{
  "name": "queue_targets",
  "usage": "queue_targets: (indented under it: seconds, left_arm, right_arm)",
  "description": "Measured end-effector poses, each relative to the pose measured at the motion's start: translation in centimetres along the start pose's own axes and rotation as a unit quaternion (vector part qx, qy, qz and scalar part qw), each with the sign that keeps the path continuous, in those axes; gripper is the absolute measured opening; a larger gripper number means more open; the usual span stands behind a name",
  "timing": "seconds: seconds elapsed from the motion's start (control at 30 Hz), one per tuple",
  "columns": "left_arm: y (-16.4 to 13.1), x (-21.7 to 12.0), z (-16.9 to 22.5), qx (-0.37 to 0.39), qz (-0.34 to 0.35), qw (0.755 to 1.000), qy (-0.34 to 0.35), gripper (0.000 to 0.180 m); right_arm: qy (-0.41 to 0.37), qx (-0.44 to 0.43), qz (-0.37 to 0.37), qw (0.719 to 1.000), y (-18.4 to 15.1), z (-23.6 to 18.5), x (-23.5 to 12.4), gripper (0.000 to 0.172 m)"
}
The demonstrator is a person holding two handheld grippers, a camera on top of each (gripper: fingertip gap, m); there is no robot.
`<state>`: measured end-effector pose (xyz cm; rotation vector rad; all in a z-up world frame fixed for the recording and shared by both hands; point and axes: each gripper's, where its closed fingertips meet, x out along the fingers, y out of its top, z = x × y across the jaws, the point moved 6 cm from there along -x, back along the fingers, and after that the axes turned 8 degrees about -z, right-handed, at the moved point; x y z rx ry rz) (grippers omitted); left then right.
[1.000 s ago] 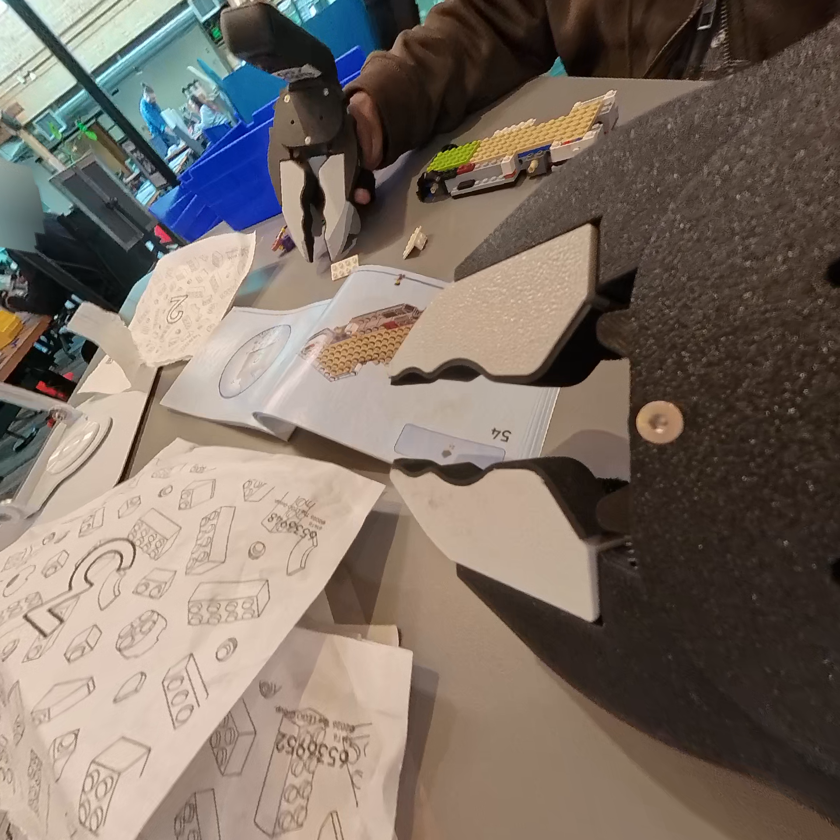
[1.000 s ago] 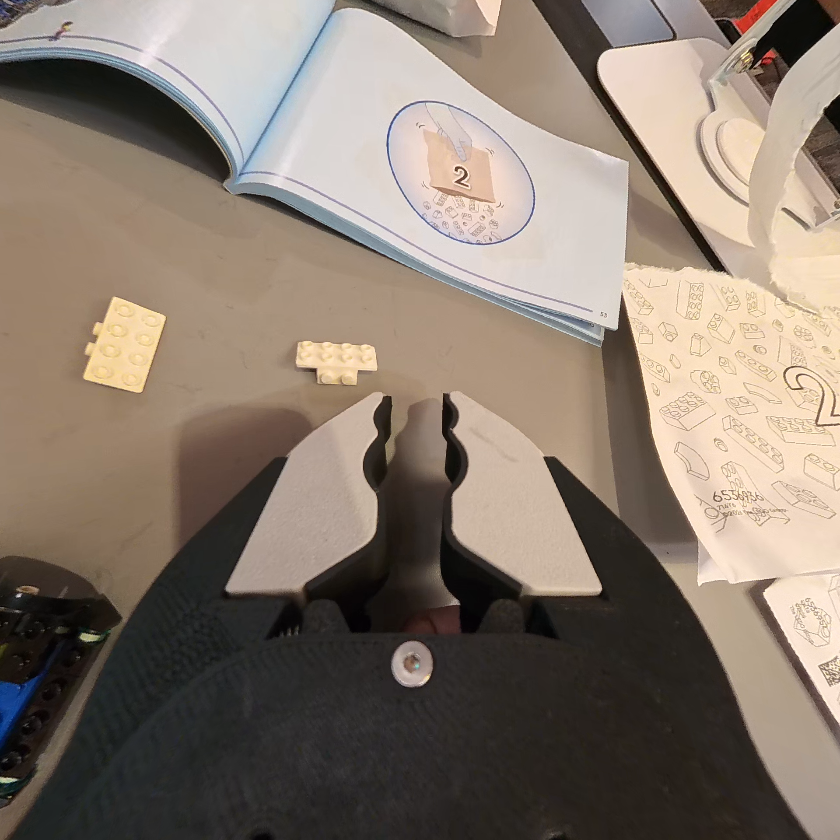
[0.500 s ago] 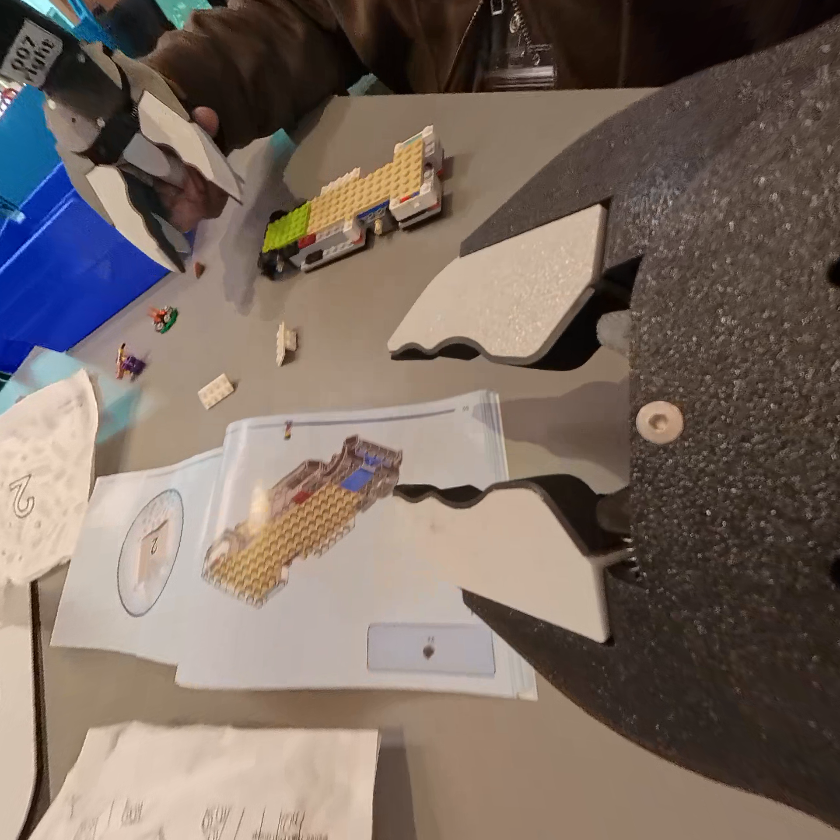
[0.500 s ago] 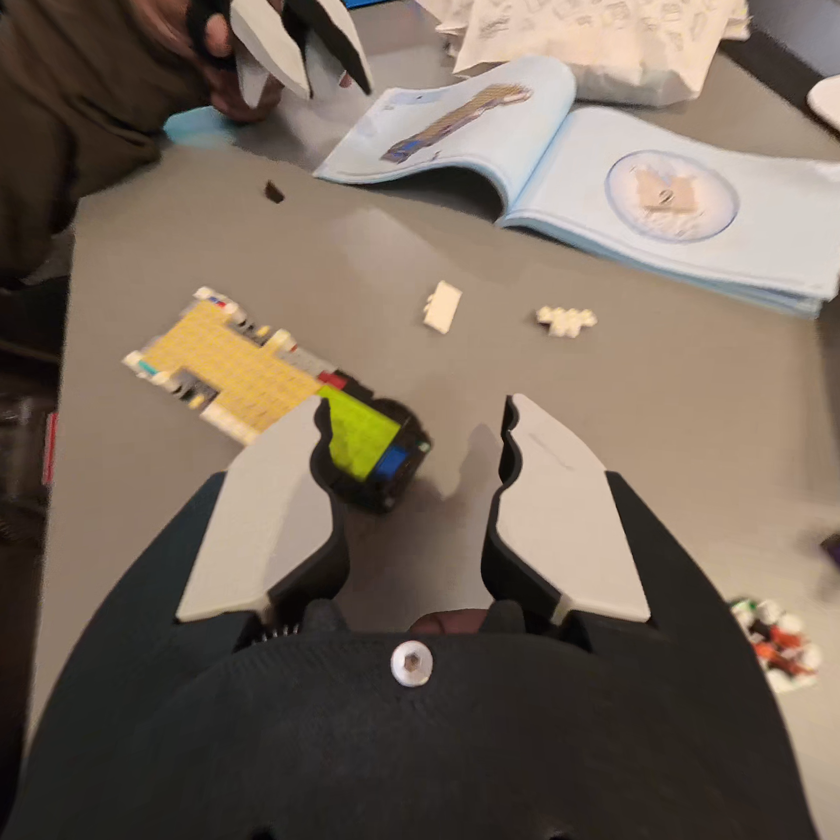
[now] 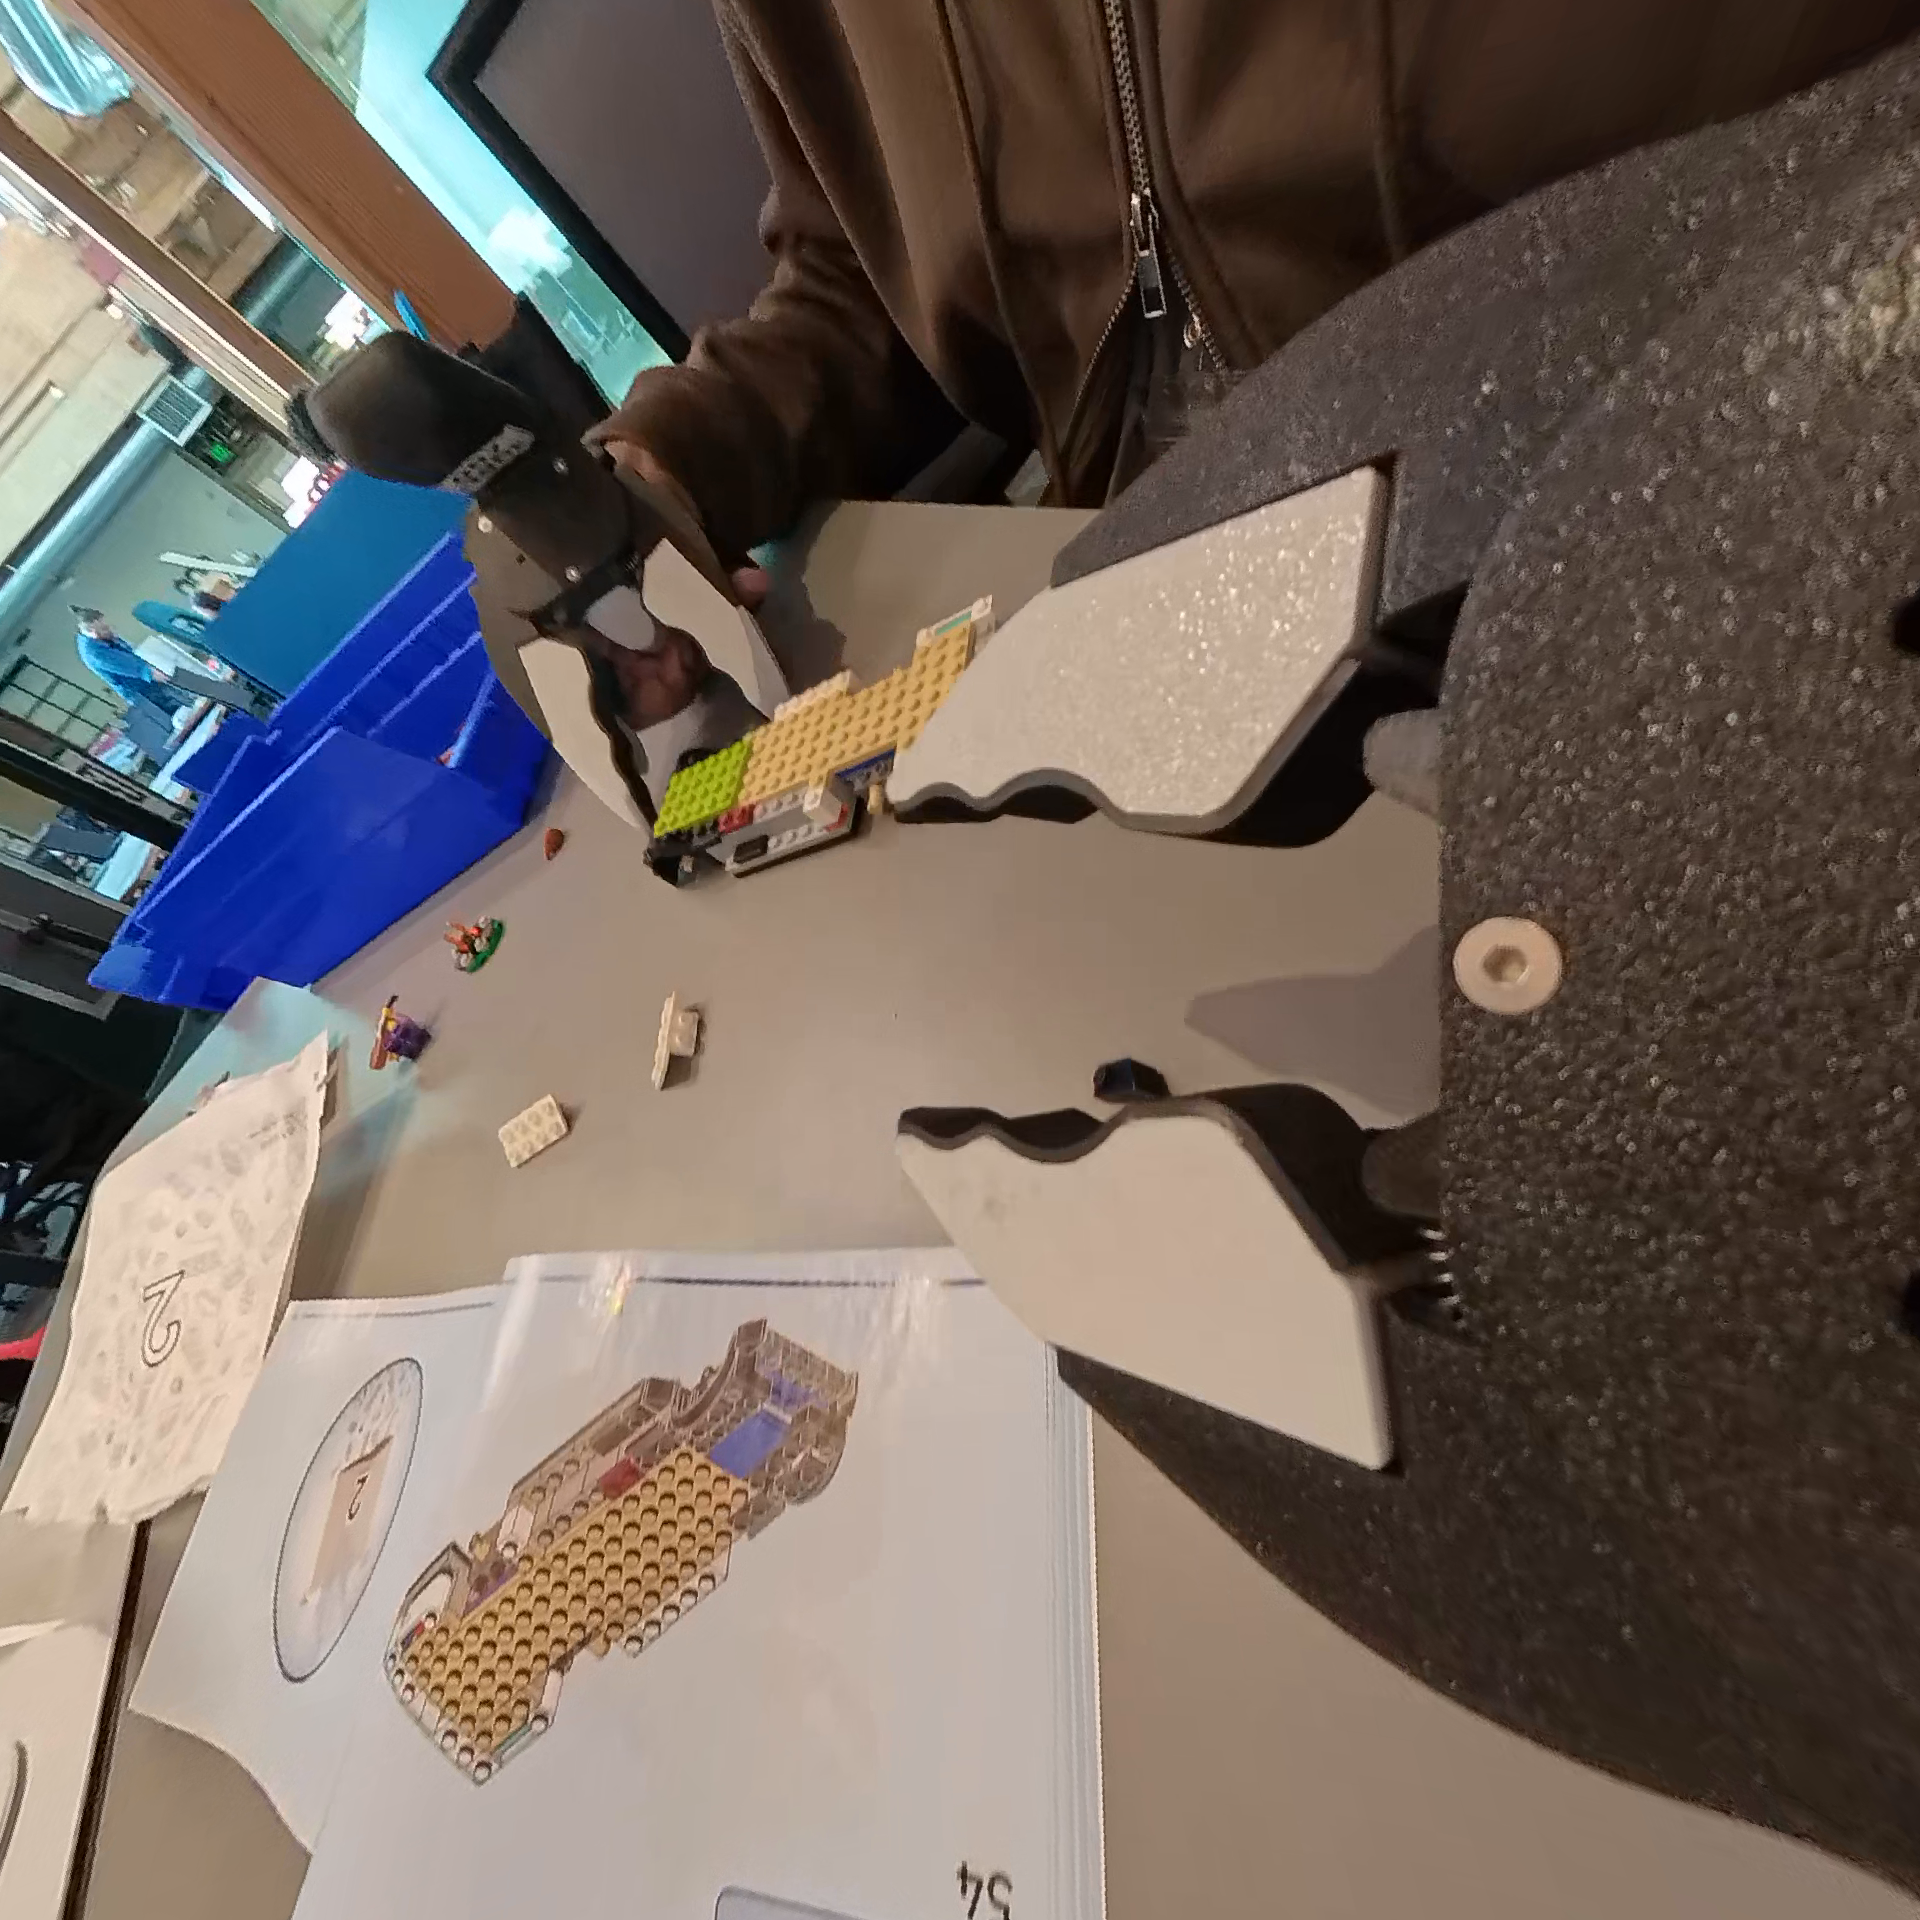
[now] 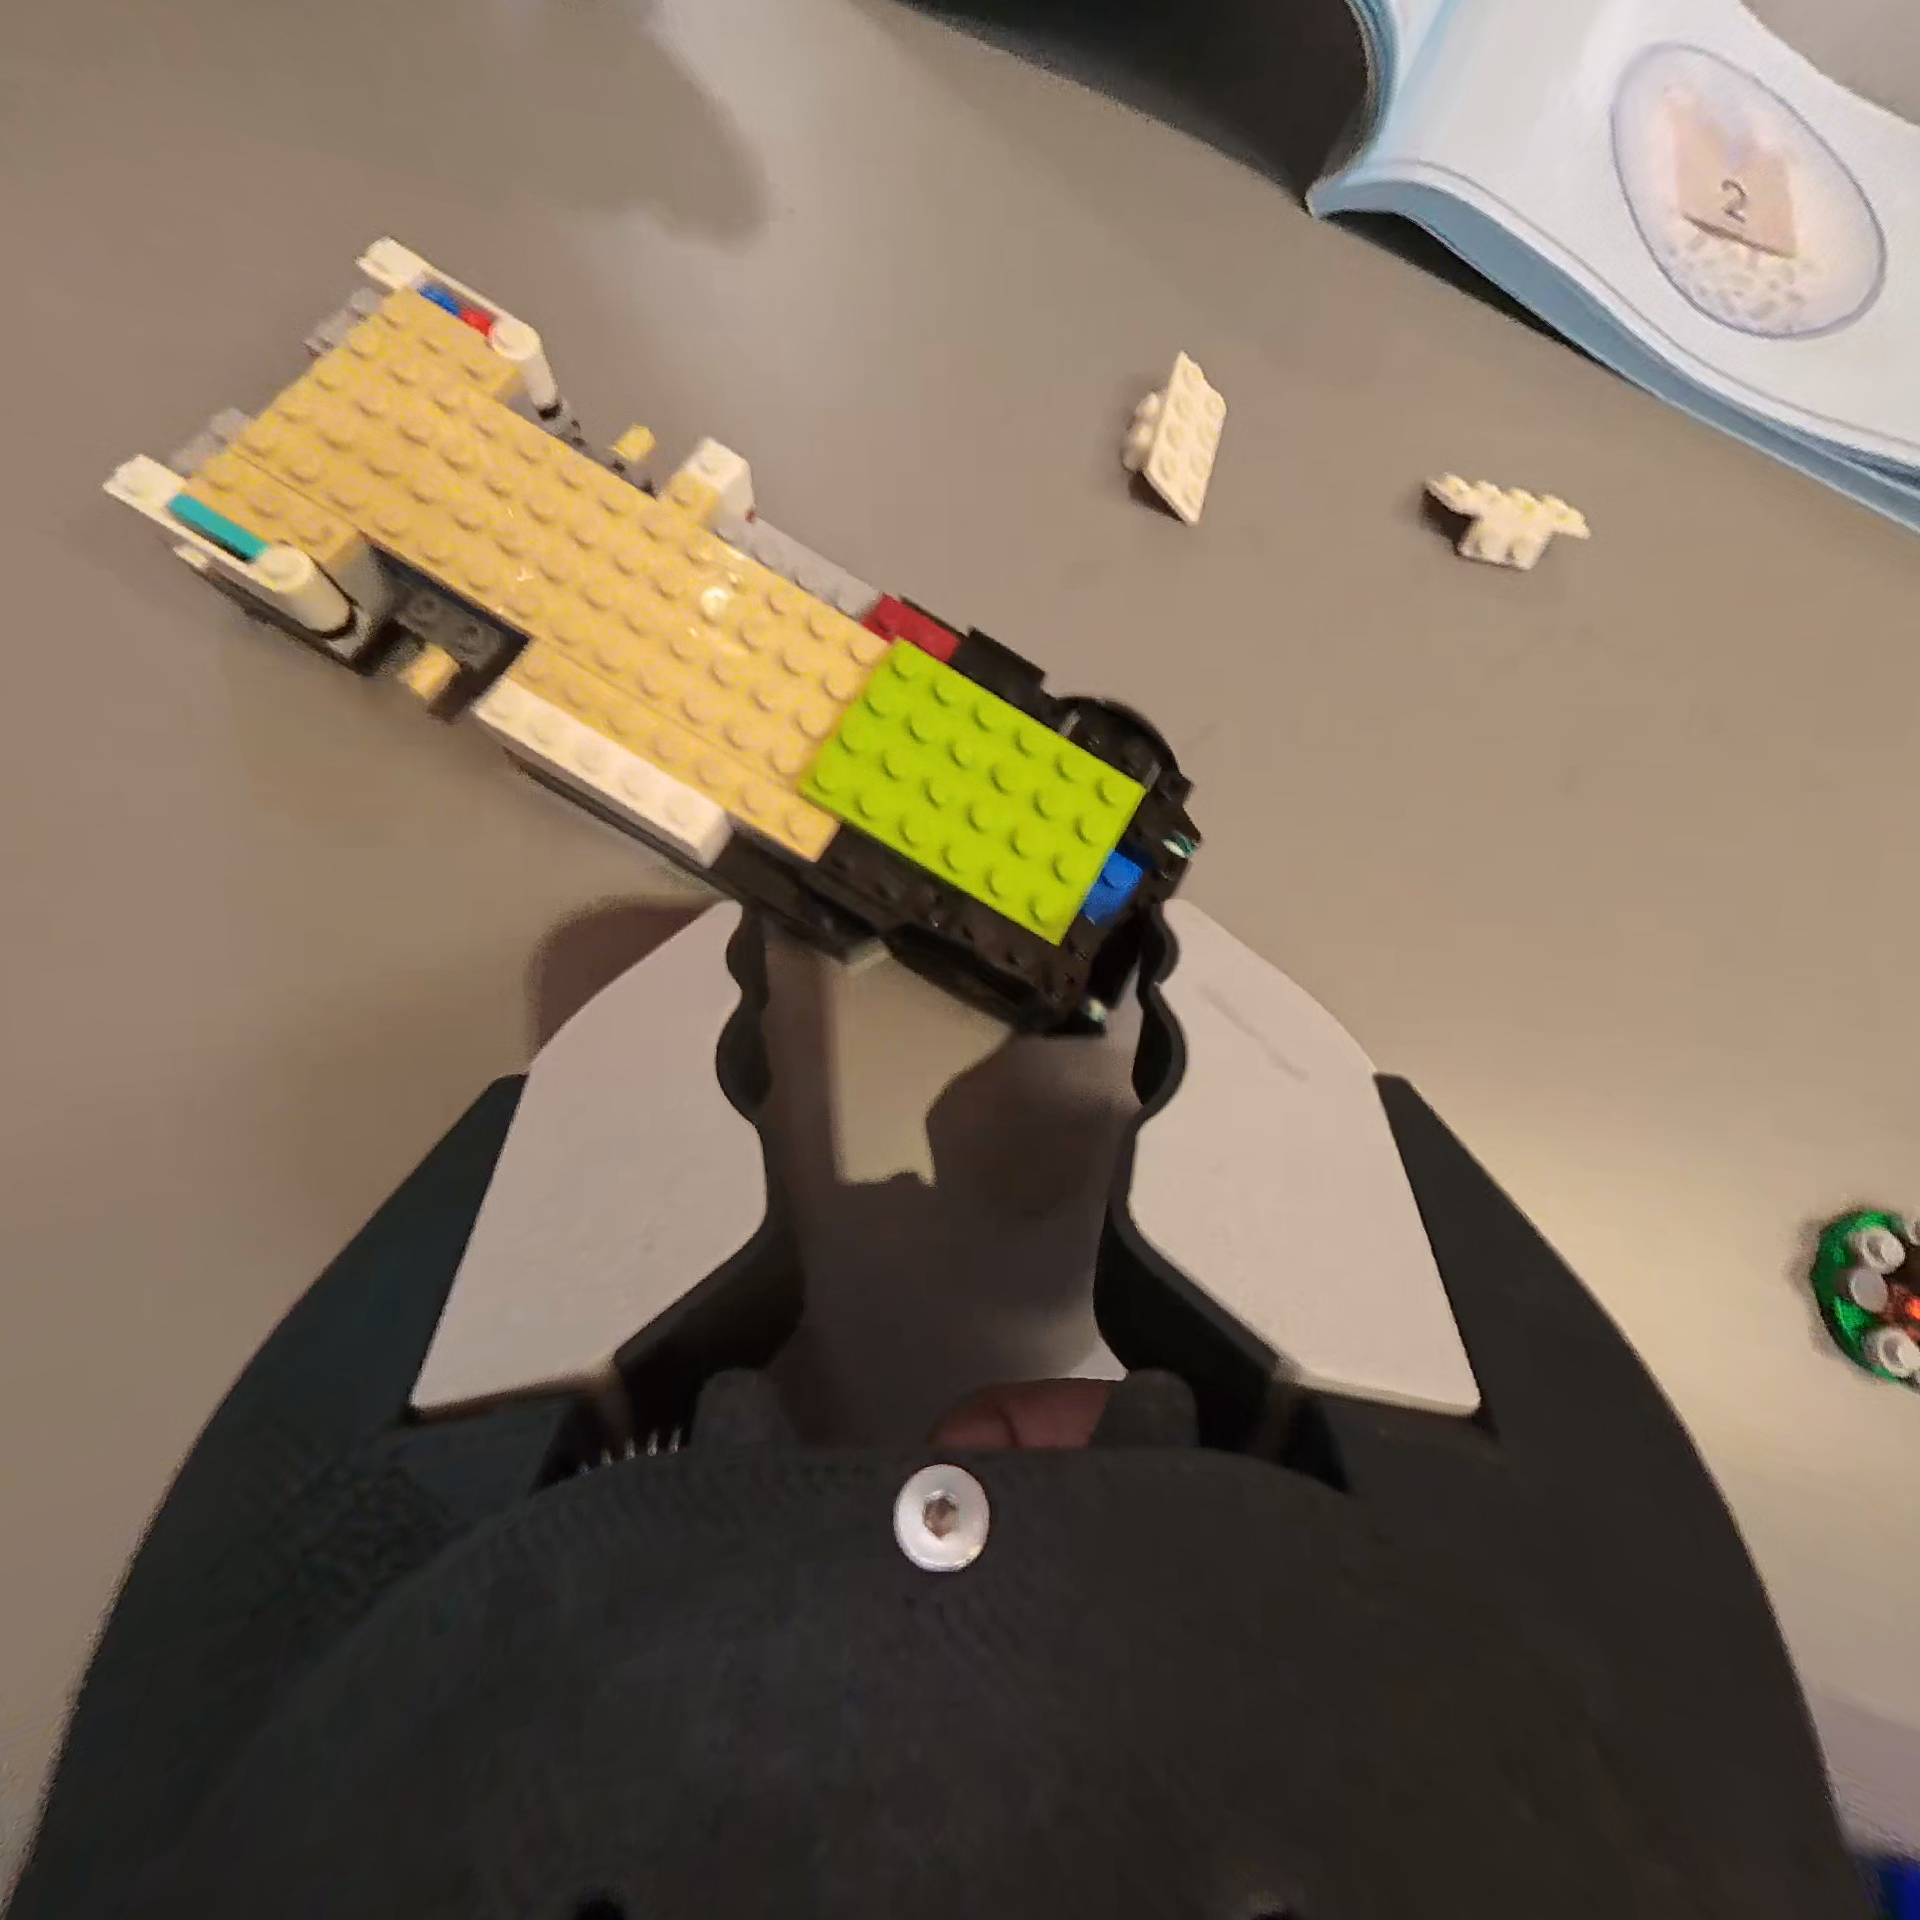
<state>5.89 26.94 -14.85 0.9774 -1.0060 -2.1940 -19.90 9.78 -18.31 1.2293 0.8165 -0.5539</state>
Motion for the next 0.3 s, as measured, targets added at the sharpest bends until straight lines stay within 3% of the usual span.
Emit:
queue_targets:
  seconds: [0.2,0.3]
  left_arm:
    - [-0.8,0.2,2.3,-0.001,0.024,1.000,-0.011,0.053]
    - [-0.8,-0.6,3.4,-0.002,0.079,0.997,-0.017,0.053]
  right_arm:
    - [-0.031,0.013,0.000,0.999,2.4,-1.1,1.6,0.059]
    - [-0.043,0.015,-0.003,0.999,3.5,-1.7,2.3,0.054]
